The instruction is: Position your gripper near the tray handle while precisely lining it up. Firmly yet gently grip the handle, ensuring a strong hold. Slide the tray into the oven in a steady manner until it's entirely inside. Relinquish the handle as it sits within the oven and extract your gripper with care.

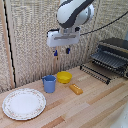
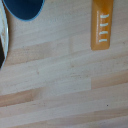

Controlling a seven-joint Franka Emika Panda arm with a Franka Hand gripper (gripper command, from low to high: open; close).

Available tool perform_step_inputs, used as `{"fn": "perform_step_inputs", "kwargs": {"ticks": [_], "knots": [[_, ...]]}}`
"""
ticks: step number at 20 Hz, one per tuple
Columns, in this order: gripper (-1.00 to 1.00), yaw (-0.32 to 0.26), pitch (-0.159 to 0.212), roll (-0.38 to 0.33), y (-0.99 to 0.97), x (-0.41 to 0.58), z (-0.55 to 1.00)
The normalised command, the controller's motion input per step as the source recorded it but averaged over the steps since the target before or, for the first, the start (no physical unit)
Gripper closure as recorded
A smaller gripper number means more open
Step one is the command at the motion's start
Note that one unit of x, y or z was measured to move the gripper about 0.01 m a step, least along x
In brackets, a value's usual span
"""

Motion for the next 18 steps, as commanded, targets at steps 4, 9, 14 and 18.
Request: {"fn": "perform_step_inputs", "kwargs": {"ticks": [4, 9, 14, 18], "knots": [[-1.00, 0.068, 0.000, -0.351, -0.37, -0.050, 0.00], [-1.00, 0.062, 0.000, -0.337, -0.40, -0.030, 0.00], [-1.00, 0.051, 0.000, -0.350, -0.39, -0.049, 0.00], [-1.00, 0.048, 0.000, -0.360, -0.38, -0.091, 0.00]]}}
